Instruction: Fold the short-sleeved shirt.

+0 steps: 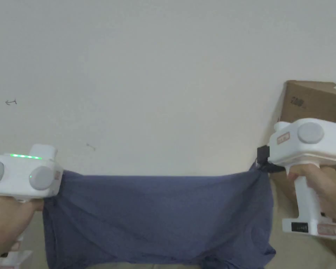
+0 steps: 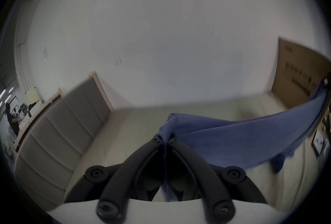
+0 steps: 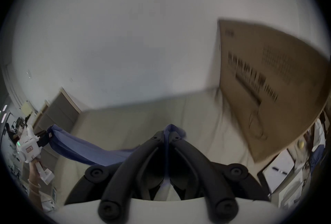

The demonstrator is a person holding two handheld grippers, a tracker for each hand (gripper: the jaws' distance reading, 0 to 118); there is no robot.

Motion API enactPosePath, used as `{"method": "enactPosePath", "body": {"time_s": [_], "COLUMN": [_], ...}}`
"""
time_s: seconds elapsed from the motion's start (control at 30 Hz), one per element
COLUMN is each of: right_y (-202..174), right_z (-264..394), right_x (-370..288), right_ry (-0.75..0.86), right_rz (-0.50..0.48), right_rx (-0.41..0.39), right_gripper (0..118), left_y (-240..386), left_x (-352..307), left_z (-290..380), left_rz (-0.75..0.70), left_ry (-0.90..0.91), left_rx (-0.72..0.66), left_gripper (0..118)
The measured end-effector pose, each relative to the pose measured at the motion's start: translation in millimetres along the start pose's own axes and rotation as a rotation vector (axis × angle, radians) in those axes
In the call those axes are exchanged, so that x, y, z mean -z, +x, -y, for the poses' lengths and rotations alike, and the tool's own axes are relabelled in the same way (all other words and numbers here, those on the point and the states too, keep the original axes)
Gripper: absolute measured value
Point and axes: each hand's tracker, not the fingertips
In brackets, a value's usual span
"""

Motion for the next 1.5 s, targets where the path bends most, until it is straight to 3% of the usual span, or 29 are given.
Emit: {"method": "enactPosePath", "body": {"time_s": [0.1,0.17,0.23,0.33,0.4,0.5,0.63,0.8,0.9,1.0,1.23,1.5], "right_y": [18,30,48,66,73,79,68,63,60,68,75,81], "right_z": [65,108,144,182,197,217,251,315,366,417,509,540], "right_x": [58,88,108,112,96,58,0,-84,-134,-173,-234,-263], "right_ry": [-0.125,-0.209,-0.280,-0.305,-0.303,-0.255,-0.211,-0.229,-0.224,-0.251,-0.297,-0.271], "right_rz": [0.003,0.021,0.046,0.000,-0.008,-0.076,-0.051,-0.088,-0.050,-0.072,-0.056,-0.053], "right_rx": [0.082,0.094,0.131,0.186,0.173,0.231,0.081,0.079,0.013,0.090,0.076,0.117], "right_gripper": [3,3,3,3,3,3,3,3,3,3,3,3], "left_y": [17,19,26,30,23,9,-6,-27,-39,-41,-49,-47], "left_x": [40,69,81,77,65,36,-27,-116,-170,-220,-293,-319], "left_z": [67,106,139,174,188,200,219,261,300,342,427,458], "left_rz": [0.012,0.042,0.051,0.058,0.084,0.098,0.122,0.123,0.126,0.115,0.123,0.119], "left_ry": [-0.133,-0.233,-0.302,-0.318,-0.309,-0.284,-0.229,-0.215,-0.213,-0.226,-0.243,-0.222], "left_rx": [0.005,-0.026,0.002,0.034,0.015,-0.031,-0.047,-0.036,-0.022,0.031,0.000,-0.012], "left_gripper": [0,0,0,0,0,0,0,0,0,0,0,3]}}
